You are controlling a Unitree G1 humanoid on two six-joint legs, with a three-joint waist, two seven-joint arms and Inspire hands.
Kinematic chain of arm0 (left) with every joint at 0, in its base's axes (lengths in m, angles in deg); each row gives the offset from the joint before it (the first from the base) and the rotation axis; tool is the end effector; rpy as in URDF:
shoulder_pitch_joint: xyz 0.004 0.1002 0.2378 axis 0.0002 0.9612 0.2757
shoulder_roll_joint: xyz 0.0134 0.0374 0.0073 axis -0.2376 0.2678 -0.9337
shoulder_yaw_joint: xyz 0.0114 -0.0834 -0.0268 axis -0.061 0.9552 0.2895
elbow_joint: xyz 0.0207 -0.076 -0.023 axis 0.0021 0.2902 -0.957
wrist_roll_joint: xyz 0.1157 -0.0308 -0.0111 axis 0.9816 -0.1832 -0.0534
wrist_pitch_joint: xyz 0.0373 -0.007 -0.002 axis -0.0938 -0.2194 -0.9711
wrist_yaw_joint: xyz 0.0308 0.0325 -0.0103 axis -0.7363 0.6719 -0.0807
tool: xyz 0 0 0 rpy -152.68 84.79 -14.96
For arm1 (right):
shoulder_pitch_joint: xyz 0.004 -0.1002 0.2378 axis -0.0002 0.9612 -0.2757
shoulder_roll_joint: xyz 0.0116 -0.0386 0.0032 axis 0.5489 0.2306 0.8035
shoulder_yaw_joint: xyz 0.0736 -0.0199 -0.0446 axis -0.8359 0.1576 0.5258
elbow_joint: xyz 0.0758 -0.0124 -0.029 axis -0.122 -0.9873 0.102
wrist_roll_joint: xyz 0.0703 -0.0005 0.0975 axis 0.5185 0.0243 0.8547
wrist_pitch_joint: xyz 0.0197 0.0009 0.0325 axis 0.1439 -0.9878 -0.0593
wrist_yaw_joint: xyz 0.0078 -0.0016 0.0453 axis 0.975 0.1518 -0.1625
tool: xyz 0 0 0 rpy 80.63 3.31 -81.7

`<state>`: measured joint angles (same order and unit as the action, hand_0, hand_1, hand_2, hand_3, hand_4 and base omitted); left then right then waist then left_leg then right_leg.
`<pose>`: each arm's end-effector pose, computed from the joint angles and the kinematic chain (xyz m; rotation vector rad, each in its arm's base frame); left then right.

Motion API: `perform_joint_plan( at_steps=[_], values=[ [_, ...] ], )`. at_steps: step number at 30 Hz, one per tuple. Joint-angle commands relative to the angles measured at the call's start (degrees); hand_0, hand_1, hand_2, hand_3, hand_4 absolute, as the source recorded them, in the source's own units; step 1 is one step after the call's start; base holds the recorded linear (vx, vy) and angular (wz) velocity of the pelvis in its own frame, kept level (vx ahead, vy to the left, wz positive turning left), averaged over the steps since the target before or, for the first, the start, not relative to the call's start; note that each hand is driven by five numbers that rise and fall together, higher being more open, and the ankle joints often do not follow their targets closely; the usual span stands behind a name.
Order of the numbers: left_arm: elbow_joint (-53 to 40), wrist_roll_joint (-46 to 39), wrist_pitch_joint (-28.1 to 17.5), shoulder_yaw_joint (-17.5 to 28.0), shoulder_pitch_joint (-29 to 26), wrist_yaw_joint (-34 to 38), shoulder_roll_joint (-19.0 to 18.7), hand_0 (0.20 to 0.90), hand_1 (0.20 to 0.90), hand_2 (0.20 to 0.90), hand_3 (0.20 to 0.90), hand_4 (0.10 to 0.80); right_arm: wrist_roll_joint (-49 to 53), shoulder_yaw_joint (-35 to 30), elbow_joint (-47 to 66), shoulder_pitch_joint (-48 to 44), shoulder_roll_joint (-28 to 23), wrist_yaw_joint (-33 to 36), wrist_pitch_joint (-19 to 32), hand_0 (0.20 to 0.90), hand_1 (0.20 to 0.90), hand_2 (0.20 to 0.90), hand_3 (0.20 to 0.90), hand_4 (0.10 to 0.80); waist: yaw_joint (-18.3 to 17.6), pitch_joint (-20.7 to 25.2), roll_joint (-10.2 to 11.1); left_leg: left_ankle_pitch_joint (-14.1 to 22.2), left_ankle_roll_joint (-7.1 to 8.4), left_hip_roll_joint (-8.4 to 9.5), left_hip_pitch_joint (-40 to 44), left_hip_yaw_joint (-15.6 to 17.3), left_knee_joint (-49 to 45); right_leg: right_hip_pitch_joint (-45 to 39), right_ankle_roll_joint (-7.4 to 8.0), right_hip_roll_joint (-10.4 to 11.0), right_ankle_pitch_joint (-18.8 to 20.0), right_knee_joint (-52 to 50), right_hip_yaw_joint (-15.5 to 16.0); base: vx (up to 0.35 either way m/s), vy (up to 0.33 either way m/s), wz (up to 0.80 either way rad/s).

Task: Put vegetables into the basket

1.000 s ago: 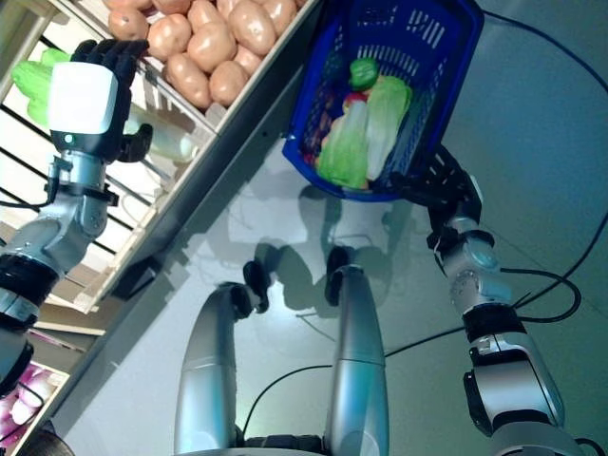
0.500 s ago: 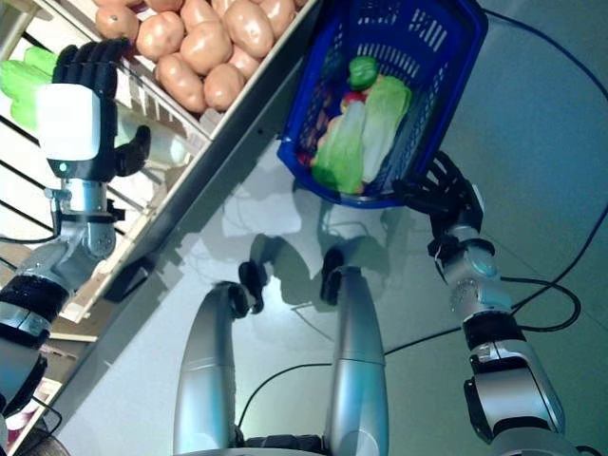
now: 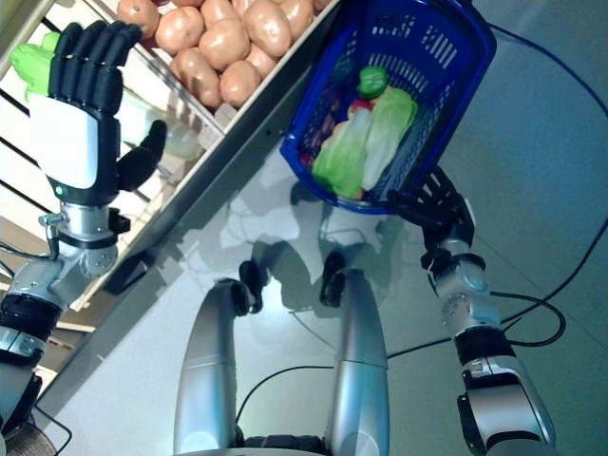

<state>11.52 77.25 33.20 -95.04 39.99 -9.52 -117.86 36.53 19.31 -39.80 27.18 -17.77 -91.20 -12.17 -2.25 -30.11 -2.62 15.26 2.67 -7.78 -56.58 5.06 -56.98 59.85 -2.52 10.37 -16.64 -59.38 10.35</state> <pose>0.3083 0.2372 0.1658 1.2455 -1.2671 0.4916 0.3008 -0.2694 0.1015 0.3218 -0.0678 -0.1700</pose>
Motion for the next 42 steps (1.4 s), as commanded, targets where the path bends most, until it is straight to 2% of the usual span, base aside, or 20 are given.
perform_joint_plan(
  at_steps=[1,11,18,26,29,42],
  values=[
    [-4.98,-1.19,0.73,4.77,-2.85,4.57,-3.36,0.900,0.900,0.900,0.900,0.800,0.28,-2.33,3.70,-0.33,2.08,0.12,1.49,0.900,0.900,0.900,0.900,0.800,0.17,0.32,0.41,5.21,-3.30,3.76,5.11,5.00,2.36,-5.93,1.39,-0.39,-1.72,1.10,-1.40,0.000,0.000,0.00],
    [1.55,-7.42,5.85,1.57,0.41,-1.02,-5.14,0.900,0.900,0.900,0.900,0.800,0.86,-2.38,3.18,0.40,1.22,-1.33,2.05,0.900,0.900,0.900,0.900,0.800,0.11,0.32,0.16,4.67,-3.23,3.42,4.50,5.23,2.46,-5.30,1.68,-0.40,-1.28,1.22,-1.49,0.000,0.000,0.00],
    [4.41,-11.00,7.52,3.35,5.40,-1.62,-4.40,0.900,0.900,0.900,0.900,0.800,2.28,-3.04,2.90,1.60,0.15,-1.51,2.17,0.900,0.900,0.900,0.900,0.800,0.45,0.32,-0.03,4.35,-3.12,3.48,4.48,5.31,2.94,-5.32,1.66,-0.53,-1.05,1.89,-1.50,0.000,0.000,0.00],
    [6.72,-13.42,9.58,4.27,6.66,-3.14,-3.26,0.900,0.900,0.900,0.900,0.800,2.78,-3.18,2.18,0.60,-0.50,-2.02,1.75,0.900,0.900,0.900,0.900,0.800,0.71,0.32,-0.12,4.16,-3.06,3.60,3.65,5.21,2.88,-4.47,1.53,-0.45,-1.09,1.63,-1.40,0.000,0.000,0.00],
    [7.56,-13.00,9.75,3.86,5.37,-3.10,-3.44,0.900,0.900,0.900,0.900,0.800,2.87,-2.87,2.09,-0.20,-0.87,-1.79,1.02,0.900,0.900,0.900,0.900,0.800,0.62,0.32,-0.05,4.01,-2.94,3.62,3.35,5.14,2.92,-4.23,1.58,-0.48,-1.04,1.63,-1.40,0.000,0.000,0.00],
    [13.18,-11.75,12.70,-3.22,-7.47,-5.45,-6.65,0.900,0.900,0.900,0.900,0.800,5.94,-1.92,-1.96,-3.46,-2.09,-3.11,-0.84,0.900,0.900,0.900,0.900,0.800,-0.34,0.32,0.32,3.01,-2.70,3.21,1.87,5.30,3.45,-2.70,1.90,-1.00,-0.08,2.38,-1.39,0.000,0.000,0.00]
  ],
)
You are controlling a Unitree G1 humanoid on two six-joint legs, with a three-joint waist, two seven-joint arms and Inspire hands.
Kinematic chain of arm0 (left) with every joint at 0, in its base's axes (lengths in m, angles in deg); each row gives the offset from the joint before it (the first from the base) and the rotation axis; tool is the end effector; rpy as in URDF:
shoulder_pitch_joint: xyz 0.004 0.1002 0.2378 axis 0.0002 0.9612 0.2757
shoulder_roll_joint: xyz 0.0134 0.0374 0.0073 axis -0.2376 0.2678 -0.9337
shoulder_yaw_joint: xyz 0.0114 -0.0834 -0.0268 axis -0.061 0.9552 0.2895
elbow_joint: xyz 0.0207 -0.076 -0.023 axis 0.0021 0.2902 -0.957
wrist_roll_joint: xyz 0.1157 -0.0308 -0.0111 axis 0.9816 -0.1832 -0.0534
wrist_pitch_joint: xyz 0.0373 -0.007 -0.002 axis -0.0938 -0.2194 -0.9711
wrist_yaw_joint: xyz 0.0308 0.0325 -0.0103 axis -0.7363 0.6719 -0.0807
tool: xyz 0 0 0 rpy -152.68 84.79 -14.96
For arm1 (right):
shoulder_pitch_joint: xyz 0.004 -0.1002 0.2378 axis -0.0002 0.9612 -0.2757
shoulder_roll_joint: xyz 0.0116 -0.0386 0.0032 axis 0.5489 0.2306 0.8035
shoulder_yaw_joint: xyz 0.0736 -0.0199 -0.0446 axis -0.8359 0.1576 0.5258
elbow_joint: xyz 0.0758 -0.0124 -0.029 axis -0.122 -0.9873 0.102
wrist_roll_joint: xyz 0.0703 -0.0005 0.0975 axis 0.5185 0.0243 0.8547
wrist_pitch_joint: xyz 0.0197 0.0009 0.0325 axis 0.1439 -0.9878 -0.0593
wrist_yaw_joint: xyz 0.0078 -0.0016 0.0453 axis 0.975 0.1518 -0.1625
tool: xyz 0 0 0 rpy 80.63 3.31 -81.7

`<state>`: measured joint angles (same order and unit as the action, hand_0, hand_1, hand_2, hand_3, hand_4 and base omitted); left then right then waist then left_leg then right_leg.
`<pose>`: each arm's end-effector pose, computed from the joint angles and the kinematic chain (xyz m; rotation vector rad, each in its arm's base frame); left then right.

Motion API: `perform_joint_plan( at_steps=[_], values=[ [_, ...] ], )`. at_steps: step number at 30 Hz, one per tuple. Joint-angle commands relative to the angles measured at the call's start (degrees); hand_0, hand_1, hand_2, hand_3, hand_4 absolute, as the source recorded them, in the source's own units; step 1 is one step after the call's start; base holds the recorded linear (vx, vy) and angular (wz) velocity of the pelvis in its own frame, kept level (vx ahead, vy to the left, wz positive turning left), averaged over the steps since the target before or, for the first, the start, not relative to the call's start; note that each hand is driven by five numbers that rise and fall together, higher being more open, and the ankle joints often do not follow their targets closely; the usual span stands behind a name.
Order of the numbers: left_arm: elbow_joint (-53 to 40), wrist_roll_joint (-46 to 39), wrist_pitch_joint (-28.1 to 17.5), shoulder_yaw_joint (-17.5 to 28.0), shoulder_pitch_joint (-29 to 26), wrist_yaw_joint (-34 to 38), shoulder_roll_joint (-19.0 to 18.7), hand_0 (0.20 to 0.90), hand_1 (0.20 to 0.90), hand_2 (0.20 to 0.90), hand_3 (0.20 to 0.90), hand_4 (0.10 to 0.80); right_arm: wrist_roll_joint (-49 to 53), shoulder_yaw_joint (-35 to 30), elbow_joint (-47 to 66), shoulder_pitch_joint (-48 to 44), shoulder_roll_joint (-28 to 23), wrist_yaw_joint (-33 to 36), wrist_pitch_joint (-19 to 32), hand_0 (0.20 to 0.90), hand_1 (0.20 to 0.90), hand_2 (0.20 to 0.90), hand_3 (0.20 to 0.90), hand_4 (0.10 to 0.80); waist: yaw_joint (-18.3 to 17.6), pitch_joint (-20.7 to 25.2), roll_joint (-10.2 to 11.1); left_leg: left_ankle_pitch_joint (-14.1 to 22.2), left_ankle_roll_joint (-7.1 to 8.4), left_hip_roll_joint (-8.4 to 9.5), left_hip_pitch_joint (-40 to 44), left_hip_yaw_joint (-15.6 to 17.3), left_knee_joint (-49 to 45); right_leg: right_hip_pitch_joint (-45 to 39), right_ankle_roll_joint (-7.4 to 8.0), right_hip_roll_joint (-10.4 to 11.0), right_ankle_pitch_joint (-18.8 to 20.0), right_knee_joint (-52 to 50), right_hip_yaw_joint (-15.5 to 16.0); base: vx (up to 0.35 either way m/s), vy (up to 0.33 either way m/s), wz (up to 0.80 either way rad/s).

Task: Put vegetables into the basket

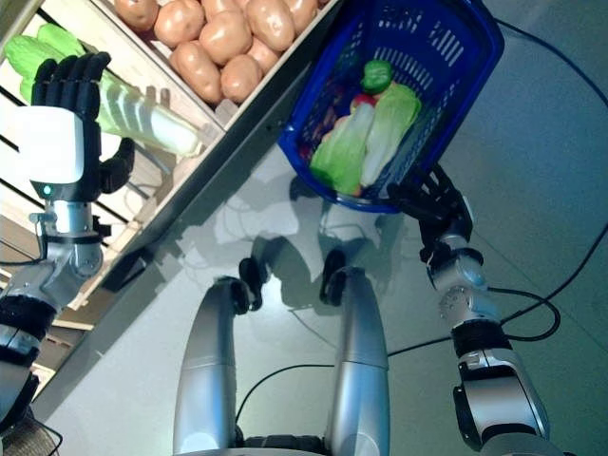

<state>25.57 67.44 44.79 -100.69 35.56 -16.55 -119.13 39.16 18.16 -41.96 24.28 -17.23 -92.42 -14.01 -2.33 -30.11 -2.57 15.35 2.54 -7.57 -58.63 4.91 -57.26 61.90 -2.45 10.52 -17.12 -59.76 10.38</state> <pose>0.3175 0.2740 0.1516 1.4293 -0.8368 0.6275 0.3082 -0.2696 0.1088 0.3919 -0.0720 -0.1616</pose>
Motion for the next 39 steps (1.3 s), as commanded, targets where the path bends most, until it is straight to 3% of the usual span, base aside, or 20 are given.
perform_joint_plan(
  at_steps=[1,8,16,23,32,39],
  values=[
    [-0.47,-1.45,1.20,2.30,-3.11,1.55,-5.30,0.900,0.900,0.900,0.900,0.800,3.42,-0.74,0.16,-0.46,-2.63,-1.88,0.97,0.900,0.900,0.900,0.900,0.800,-0.30,0.32,0.30,2.82,-2.52,3.01,4.16,5.43,4.02,-4.99,1.86,-1.21,0.52,3.10,-1.39,0.000,0.000,0.00],
    [3.49,0.04,2.90,-1.84,-6.29,-2.53,-6.28,0.900,0.900,0.900,0.900,0.800,4.41,-0.63,-1.30,-1.25,-3.96,-2.68,2.36,0.900,0.900,0.900,0.900,0.800,-0.86,0.32,0.31,2.26,-2.30,2.69,3.29,5.72,4.66,-4.16,2.09,-1.53,1.39,4.26,-1.47,-0.004,0.007,-0.01],
    [8.12,-5.95,5.62,-4.44,-8.85,-6.63,-6.07,0.900,0.900,0.900,0.900,0.800,5.01,1.09,-1.65,-3.54,-4.76,-3.75,2.73,0.900,0.900,0.900,0.900,0.800,-0.99,0.32,0.13,1.56,-2.05,2.45,2.17,6.20,5.75,-3.11,2.34,-1.66,2.27,6.00,-1.44,0.000,0.000,0.00],
    [9.35,-3.27,6.40,-6.53,-9.78,-16.84,-5.96,0.900,0.900,0.900,0.900,0.800,5.17,1.77,-0.59,-4.39,-5.11,-2.61,2.18,0.900,0.900,0.900,0.900,0.800,-0.99,0.32,0.07,1.38,-2.06,2.45,1.14,6.17,5.83,-2.15,2.47,-1.52,2.66,6.34,-1.31,0.000,0.000,0.00],
    [10.63,1.41,12.59,-17.71,-18.60,-30.68,-7.45,0.900,0.900,0.900,0.900,0.800,6.00,3.99,-3.45,-9.09,-7.19,-3.38,0.82,0.900,0.900,0.900,0.900,0.800,-1.49,0.32,-0.10,0.79,-2.24,2.00,0.59,6.51,6.79,-1.61,2.91,-1.78,3.72,7.80,-1.36,-0.004,0.004,-0.01],
    [10.36,9.36,12.44,-23.78,-24.02,-39.94,-7.64,0.900,0.900,0.900,0.900,0.800,6.04,4.64,-3.38,-10.71,-7.87,-3.00,0.41,0.900,0.900,0.900,0.900,0.800,-1.84,0.32,0.04,0.63,-2.31,1.57,-0.91,6.43,6.22,-0.30,3.17,-1.80,4.35,7.87,-1.43,-0.005,0.004,0.02]
  ],
)
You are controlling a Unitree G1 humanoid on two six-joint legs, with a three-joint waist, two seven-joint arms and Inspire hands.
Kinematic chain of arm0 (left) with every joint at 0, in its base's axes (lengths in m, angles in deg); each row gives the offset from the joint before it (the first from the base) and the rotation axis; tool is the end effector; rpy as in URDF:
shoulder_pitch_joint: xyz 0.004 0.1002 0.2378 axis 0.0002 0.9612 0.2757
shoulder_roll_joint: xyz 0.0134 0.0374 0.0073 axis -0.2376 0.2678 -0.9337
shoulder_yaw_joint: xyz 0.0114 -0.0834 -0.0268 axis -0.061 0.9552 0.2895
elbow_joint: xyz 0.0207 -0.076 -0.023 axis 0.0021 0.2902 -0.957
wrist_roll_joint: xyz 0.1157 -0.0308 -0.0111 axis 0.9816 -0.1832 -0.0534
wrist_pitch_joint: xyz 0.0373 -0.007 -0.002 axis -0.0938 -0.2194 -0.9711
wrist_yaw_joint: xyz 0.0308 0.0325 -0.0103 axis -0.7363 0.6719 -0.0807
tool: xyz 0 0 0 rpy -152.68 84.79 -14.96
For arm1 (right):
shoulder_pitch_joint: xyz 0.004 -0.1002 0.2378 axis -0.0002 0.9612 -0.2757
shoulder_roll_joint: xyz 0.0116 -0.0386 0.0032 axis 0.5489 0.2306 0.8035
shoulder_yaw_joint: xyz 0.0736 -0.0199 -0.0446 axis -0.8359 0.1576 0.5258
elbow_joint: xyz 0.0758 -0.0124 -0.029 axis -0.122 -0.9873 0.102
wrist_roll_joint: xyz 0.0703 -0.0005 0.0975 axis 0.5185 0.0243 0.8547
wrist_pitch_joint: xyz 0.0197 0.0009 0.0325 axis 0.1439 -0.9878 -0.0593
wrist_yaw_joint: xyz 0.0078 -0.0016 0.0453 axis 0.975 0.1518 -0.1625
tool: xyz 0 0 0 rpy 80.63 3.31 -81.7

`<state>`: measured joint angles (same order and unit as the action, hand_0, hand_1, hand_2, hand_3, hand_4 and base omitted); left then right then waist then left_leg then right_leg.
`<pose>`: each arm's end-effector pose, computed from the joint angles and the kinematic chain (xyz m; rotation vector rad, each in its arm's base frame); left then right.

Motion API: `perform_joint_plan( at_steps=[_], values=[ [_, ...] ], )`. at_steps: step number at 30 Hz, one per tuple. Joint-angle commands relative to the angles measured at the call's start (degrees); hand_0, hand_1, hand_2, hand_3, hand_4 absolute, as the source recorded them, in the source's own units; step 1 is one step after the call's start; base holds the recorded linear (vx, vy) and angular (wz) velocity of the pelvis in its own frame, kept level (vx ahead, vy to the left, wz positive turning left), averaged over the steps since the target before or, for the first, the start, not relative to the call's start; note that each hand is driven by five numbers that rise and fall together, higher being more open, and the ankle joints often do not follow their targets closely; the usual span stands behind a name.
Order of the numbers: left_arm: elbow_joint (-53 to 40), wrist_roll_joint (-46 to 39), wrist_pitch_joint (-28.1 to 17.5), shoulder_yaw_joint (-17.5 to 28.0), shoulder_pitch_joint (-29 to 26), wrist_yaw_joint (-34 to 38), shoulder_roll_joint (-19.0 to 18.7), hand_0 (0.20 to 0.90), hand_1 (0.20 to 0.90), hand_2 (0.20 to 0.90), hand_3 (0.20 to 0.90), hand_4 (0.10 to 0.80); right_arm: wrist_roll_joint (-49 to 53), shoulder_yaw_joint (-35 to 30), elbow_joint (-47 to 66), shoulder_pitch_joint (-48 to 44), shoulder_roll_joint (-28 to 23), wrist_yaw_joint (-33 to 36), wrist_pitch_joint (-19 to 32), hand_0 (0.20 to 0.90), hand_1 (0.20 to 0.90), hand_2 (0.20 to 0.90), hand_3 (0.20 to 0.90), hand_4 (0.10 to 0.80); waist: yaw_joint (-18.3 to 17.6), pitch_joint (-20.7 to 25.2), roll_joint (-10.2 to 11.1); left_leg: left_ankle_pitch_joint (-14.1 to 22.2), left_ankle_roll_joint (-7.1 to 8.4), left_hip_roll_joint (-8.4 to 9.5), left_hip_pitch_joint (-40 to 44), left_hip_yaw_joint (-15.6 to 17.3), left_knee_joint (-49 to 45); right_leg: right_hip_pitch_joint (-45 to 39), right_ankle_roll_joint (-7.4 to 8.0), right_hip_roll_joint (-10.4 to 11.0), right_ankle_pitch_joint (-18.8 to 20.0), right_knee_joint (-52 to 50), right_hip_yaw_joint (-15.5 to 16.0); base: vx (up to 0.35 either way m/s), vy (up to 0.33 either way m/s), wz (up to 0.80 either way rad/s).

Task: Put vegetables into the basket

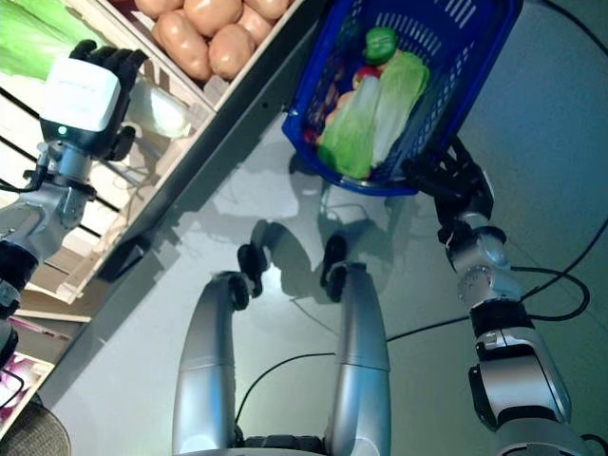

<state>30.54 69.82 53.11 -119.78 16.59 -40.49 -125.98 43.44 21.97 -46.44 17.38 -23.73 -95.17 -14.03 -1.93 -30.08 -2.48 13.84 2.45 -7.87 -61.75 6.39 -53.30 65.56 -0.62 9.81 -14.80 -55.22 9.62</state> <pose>0.3391 0.2754 0.2185 1.8847 -0.5776 0.3943 0.3184 -0.2900 0.1441 0.3439 -0.1401 -0.1438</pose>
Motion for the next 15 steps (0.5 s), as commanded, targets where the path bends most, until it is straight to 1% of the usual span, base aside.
perform_joint_plan(
  at_steps=[1,3,4,5,6,8,9,10,11,12,15],
  values=[
    [5.49,8.52,3.75,-5.75,-5.63,-17.78,-0.86,0.900,0.900,0.900,0.900,0.800,1.65,0.88,1.07,-3.99,-1.38,-0.29,0.29,0.900,0.900,0.900,0.900,0.800,-2.31,0.29,-0.04,2.10,-2.21,1.85,2.12,4.91,2.33,-3.94,1.42,-1.11,2.16,3.51,-0.66,-0.010,0.011,0.08],
    [5.73,12.41,2.52,-7.76,-7.08,-22.24,-0.51,0.900,0.900,0.900,0.900,0.800,1.32,1.08,0.52,-4.37,-1.32,-0.73,0.36,0.900,0.900,0.900,0.900,0.800,-2.47,0.29,-0.01,2.21,-2.37,1.62,1.88,5.02,2.15,-3.68,1.56,-1.06,2.29,3.53,-0.71,-0.004,0.005,0.03],
    [5.54,13.54,2.67,-8.52,-7.35,-23.99,-0.53,0.900,0.900,0.900,0.900,0.800,1.44,1.29,0.33,-4.46,-1.37,-0.87,0.48,0.900,0.900,0.900,0.900,0.800,-2.48,0.29,-0.03,2.23,-2.35,1.55,1.81,5.07,2.10,-3.60,1.62,-1.06,2.40,3.60,-0.72,0.000,0.000,0.00],
    [5.43,15.05,2.67,-9.62,-7.99,-27.32,-0.35,0.900,0.900,0.900,0.900,0.800,1.40,1.45,0.12,-4.81,-1.23,-0.80,0.44,0.900,0.900,0.900,0.900,0.800,-2.53,0.29,-0.05,2.22,-2.40,1.49,1.73,5.07,2.12,-3.53,1.67,-1.03,2.48,3.68,-0.72,0.002,0.010,-0.04],
    [5.27,15.32,2.96,-11.39,-8.44,-30.69,-0.69,0.900,0.900,0.900,0.900,0.800,1.75,1.83,-0.19,-5.06,-1.35,-0.86,0.61,0.900,0.900,0.900,0.900,0.800,-2.53,0.29,-0.16,2.16,-2.36,1.57,1.83,5.04,2.42,-3.68,1.78,-1.05,2.67,4.09,-0.71,0.003,0.007,-0.03],
    [5.05,13.88,4.02,-12.09,-8.33,-32.18,-0.80,0.900,0.900,0.900,0.900,0.800,2.13,2.12,-0.37,-5.22,-1.39,-0.74,0.78,0.900,0.900,0.900,0.900,0.800,-2.47,0.29,-0.26,2.18,-2.45,1.61,1.82,5.07,2.51,-3.67,1.84,-1.04,2.76,4.22,-0.73,0.005,0.004,-0.07],
    [4.51,13.60,4.85,-12.46,-8.32,-34.04,-0.79,0.900,0.900,0.900,0.900,0.800,2.21,2.24,-0.34,-5.24,-1.36,-0.61,0.82,0.900,0.900,0.900,0.900,0.800,-2.44,0.29,-0.30,2.07,-2.47,1.63,1.92,5.05,2.72,-3.78,1.93,-0.99,2.87,4.36,-0.67,0.006,0.005,-0.20],
    [4.36,13.72,5.05,-12.61,-8.23,-34.65,-0.88,0.771,0.771,0.771,0.771,0.714,2.22,2.30,-0.03,-5.21,-1.35,-0.29,0.77,0.900,0.900,0.900,0.900,0.800,-2.41,0.29,-0.34,2.10,-2.44,1.66,1.76,5.01,2.61,-3.65,1.96,-0.95,2.86,4.29,-0.71,0.007,0.007,-0.30],
    [4.57,12.95,5.37,-13.06,-8.31,-35.47,-0.94,0.387,0.387,0.387,0.387,0.458,2.20,2.30,-0.28,-5.28,-1.36,-0.52,0.83,0.900,0.900,0.900,0.900,0.800,-2.43,0.29,-0.36,2.11,-2.49,1.65,1.82,5.00,2.68,-3.69,1.97,-0.92,2.88,4.32,-0.69,0.005,0.005,-0.22],
    [4.77,12.14,5.82,-13.18,-8.19,-35.35,-1.23,0.300,0.300,0.300,0.300,0.400,2.39,2.24,-0.35,-5.19,-1.55,-0.72,0.86,0.900,0.900,0.900,0.900,0.800,-2.38,0.29,-0.39,2.14,-2.48,1.60,1.79,4.99,2.66,-3.70,1.95,-0.91,2.88,4.38,-0.68,0.008,0.002,-0.03],
    [4.73,11.47,7.34,-12.81,-7.73,-35.44,-1.28,0.300,0.300,0.300,0.300,0.400,2.47,2.02,-0.26,-4.98,-1.46,-0.51,1.23,0.900,0.900,0.900,0.900,0.800,-2.27,0.29,-0.48,2.15,-2.55,1.60,1.69,4.90,2.63,-3.70,1.95,-0.87,2.91,4.47,-0.71,0.005,0.001,-0.04]
  ],
)
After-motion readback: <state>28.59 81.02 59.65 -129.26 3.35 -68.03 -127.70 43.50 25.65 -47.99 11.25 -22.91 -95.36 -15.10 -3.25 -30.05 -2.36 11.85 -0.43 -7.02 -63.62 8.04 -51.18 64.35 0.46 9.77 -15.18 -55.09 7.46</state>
